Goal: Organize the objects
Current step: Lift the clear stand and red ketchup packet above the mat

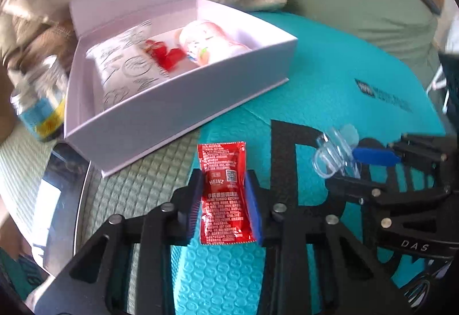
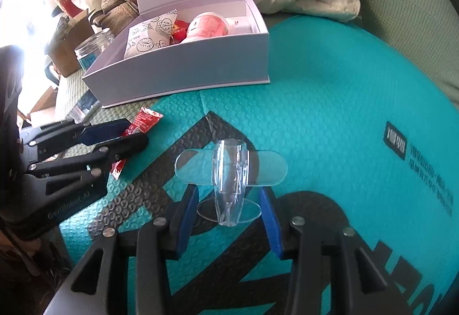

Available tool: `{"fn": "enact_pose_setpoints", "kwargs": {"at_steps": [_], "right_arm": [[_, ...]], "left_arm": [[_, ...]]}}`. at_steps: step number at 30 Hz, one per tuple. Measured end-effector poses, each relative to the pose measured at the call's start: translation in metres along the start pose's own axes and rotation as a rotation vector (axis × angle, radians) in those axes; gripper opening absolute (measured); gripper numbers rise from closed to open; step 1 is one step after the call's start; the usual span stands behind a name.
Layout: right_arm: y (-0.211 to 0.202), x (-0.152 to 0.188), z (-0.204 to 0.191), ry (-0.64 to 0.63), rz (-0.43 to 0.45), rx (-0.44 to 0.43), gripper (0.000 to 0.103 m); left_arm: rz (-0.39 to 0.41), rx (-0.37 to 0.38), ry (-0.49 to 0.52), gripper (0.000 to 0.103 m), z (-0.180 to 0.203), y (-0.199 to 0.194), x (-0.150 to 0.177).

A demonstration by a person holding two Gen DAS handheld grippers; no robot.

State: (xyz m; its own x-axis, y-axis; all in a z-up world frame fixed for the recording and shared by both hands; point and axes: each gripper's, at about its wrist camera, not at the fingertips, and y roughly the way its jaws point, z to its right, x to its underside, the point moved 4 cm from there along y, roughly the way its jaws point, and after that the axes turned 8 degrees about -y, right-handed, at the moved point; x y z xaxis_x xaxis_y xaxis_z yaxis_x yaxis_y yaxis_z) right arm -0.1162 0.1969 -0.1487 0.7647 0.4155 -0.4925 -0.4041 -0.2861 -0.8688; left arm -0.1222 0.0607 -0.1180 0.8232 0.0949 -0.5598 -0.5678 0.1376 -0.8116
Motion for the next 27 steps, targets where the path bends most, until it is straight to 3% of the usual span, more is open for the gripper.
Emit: {"fn": "enact_pose_setpoints", "kwargs": {"at_steps": [9, 17, 27], "right_arm": [[-0.004, 0.001, -0.012, -0.012, 0.007, -0.032, 0.044], [-0.013, -0.006, -0.023, -0.048, 0.029, -0.044, 0.044], [-0.041, -0.009, -0.035, -0.066, 0.064, -0.036, 0.044]], "left_arm": [[0.000, 0.031, -0.130, 0.025, -0.032, -0.023, 0.011], [0.036, -0.001, -0.114, 0.025, -0.031, -0.049, 0.012], [0.068, -0.028, -0.162, 0.025, -0.040, -0.075, 0.013]]}}
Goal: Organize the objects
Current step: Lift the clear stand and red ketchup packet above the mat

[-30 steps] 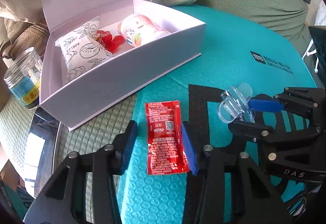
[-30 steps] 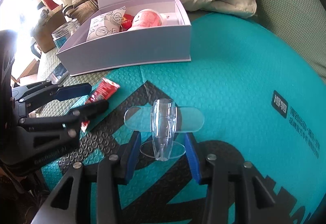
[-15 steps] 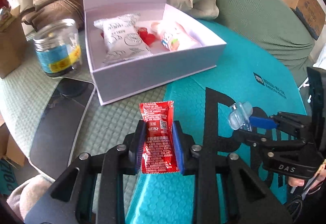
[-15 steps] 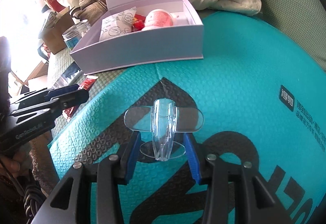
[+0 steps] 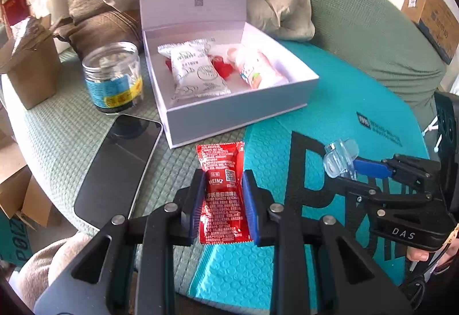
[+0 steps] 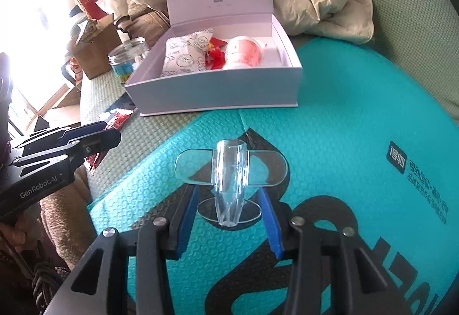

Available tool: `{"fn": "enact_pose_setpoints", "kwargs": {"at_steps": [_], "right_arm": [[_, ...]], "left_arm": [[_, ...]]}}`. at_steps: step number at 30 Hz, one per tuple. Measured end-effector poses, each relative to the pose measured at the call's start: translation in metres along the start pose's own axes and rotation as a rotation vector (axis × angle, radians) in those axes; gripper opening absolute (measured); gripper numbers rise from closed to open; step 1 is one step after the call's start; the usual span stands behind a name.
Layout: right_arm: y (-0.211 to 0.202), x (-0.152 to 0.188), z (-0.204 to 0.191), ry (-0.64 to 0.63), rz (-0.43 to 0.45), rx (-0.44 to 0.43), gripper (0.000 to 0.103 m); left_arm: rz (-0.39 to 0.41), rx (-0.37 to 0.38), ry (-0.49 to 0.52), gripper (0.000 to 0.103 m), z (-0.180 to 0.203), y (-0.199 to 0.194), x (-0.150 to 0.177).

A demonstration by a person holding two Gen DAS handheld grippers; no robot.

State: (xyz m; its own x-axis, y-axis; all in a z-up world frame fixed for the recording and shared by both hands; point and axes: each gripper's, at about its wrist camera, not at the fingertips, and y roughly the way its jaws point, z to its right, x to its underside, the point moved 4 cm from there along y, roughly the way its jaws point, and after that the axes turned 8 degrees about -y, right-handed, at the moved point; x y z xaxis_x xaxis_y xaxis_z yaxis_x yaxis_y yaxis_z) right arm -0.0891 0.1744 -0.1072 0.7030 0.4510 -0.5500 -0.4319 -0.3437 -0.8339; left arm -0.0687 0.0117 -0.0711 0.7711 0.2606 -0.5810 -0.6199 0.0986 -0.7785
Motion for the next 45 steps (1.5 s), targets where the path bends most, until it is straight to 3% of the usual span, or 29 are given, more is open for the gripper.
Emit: {"fn": "enact_pose_setpoints", "kwargs": {"at_steps": [10, 19, 26, 34, 45], "right_arm": [[-0.040, 0.006, -0.019, -0.012, 0.058, -0.032, 0.044], [-0.084, 0.011, -0.031, -0.055, 0.126, 0.014, 0.044], [-0.105, 0.013, -0.030, -0.057, 0.154, 0.037, 0.044], [-0.115, 0.016, -0.033, -0.071, 0.188, 0.034, 0.044], [-0.111, 0.022, -0.031, -0.052, 0.190, -0.001, 0.044]], "left_arm": [[0.044, -0.003, -0.048, 0.025, -0.003, -0.035, 0.005], [0.071, 0.029, -0.058, 0.025, 0.011, -0.061, 0.011], [0.075, -0.008, -0.059, 0.025, 0.022, -0.076, 0.020], [0.094, -0.033, -0.033, 0.025, 0.030, -0.096, 0.026], [0.068, -0.069, -0.029, 0.025, 0.030, -0.092, 0.023]]}}
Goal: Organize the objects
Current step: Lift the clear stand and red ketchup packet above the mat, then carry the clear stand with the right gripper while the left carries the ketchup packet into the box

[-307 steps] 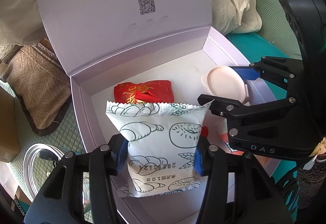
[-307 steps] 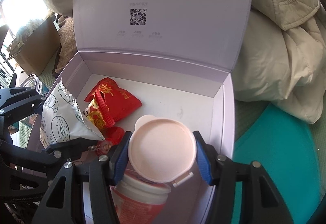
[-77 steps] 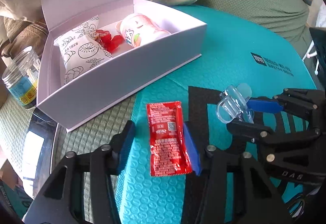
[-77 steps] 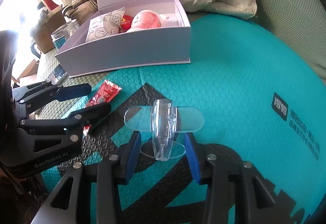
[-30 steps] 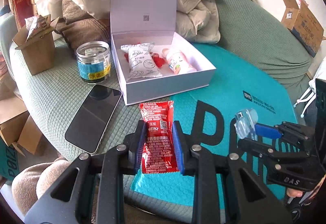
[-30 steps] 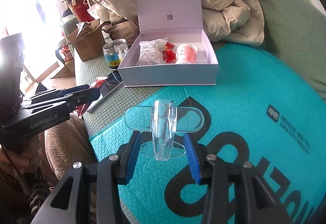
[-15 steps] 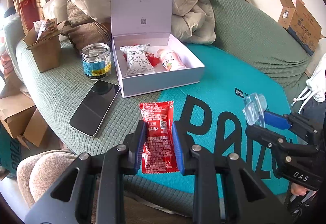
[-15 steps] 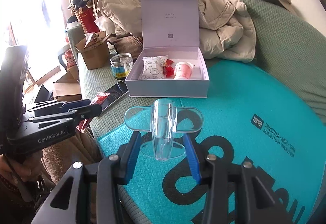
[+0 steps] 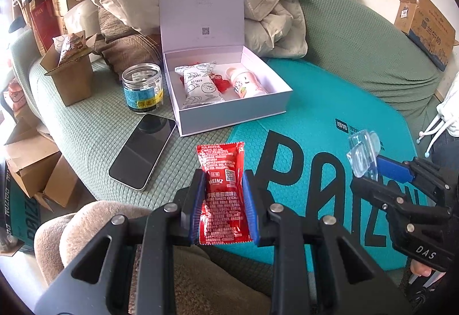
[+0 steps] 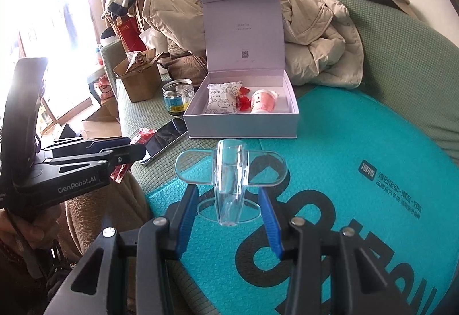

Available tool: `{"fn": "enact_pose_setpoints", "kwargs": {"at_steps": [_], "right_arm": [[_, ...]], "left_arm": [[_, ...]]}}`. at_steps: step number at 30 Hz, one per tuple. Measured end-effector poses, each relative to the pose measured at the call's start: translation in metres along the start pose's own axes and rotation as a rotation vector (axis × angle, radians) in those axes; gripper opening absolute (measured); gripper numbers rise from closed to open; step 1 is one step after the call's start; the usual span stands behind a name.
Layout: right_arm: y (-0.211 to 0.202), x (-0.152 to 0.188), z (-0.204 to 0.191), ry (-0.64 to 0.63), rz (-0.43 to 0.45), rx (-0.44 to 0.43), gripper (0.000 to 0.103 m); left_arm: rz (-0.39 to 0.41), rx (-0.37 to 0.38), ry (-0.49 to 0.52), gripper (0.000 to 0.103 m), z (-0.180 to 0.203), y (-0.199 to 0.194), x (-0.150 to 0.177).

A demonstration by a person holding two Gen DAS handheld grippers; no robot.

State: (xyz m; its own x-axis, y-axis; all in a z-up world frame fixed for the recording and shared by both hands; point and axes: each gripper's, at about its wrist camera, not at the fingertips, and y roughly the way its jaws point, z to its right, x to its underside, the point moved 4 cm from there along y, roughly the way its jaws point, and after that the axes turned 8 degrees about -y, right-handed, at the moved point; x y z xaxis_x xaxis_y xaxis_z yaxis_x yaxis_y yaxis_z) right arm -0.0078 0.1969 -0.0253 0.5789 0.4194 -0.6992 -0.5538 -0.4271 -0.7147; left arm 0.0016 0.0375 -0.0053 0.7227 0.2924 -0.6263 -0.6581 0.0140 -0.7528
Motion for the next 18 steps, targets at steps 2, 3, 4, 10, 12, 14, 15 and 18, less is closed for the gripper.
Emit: {"fn": "enact_pose_setpoints", "kwargs": {"at_steps": [2, 3, 4, 10, 12, 14, 15, 18], "right_arm": [[0.003, -0.001, 0.001, -0.002, -0.008, 0.004, 0.044], [0.004, -0.001, 0.003, -0.005, -0.012, 0.004, 0.044], [0.006, -0.002, 0.004, -0.008, -0.015, 0.001, 0.044], [0.027, -0.011, 0.011, -0.008, -0.032, -0.023, 0.044], [0.034, -0.014, 0.015, -0.001, -0.035, -0.032, 0.044], [0.039, -0.019, 0.019, -0.009, -0.043, -0.033, 0.044], [0.040, -0.022, 0.020, -0.017, -0.041, -0.034, 0.044], [0.045, -0.032, 0.025, -0.035, -0.030, -0.045, 0.044]], "left_arm": [[-0.004, -0.006, 0.003, 0.025, 0.000, 0.003, -0.001], [-0.009, -0.010, 0.002, 0.025, 0.000, 0.005, -0.002], [-0.017, -0.009, -0.001, 0.025, -0.001, 0.008, -0.002], [-0.049, -0.018, 0.009, 0.025, -0.001, 0.026, -0.010], [-0.054, -0.026, 0.012, 0.025, -0.001, 0.032, -0.015], [-0.054, -0.030, 0.013, 0.025, -0.001, 0.037, -0.022], [-0.049, -0.036, 0.010, 0.025, -0.001, 0.039, -0.026], [-0.061, -0.028, 0.005, 0.025, -0.001, 0.047, -0.037]]}}
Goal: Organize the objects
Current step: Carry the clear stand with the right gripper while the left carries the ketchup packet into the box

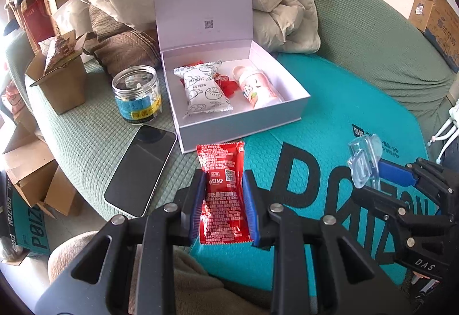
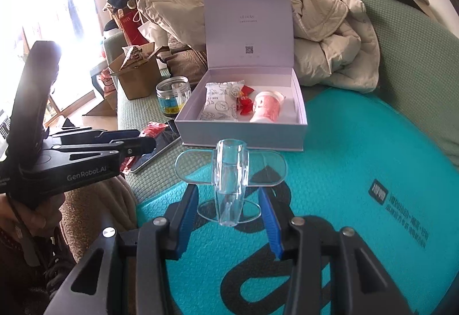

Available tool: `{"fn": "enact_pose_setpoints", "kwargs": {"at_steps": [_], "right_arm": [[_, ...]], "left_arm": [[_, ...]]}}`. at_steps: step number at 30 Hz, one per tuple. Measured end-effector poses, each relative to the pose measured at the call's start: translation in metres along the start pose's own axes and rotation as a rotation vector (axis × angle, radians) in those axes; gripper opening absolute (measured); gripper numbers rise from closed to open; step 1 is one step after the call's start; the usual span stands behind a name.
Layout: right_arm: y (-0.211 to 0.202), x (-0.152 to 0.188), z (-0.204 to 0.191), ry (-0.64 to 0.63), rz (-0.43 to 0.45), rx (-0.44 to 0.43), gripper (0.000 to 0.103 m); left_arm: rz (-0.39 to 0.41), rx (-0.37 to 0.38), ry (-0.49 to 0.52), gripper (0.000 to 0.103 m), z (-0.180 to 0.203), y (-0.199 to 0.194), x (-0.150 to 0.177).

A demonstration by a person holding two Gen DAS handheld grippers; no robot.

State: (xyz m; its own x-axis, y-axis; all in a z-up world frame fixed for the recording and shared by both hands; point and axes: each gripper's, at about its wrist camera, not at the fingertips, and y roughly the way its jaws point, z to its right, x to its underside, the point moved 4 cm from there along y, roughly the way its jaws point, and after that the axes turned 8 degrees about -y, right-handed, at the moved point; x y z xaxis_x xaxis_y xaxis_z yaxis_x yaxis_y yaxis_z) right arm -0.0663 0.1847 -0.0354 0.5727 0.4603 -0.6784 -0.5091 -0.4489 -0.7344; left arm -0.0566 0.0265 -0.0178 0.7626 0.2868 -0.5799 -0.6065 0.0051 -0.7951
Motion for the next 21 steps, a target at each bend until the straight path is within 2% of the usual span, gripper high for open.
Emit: {"fn": "enact_pose_setpoints", "kwargs": {"at_steps": [14, 21], "right_arm": [[0.039, -0.058, 0.029, -0.074, 0.028, -0.027, 0.044], [0.057, -0.085, 0.046, -0.079, 0.047, -0.012, 0.044]], "left_arm": [[0.010, 0.016, 0.000, 0.025, 0.002, 0.033, -0.062], [0.049, -0.013, 0.030, 0.025, 0.004, 0.045, -0.100]]}}
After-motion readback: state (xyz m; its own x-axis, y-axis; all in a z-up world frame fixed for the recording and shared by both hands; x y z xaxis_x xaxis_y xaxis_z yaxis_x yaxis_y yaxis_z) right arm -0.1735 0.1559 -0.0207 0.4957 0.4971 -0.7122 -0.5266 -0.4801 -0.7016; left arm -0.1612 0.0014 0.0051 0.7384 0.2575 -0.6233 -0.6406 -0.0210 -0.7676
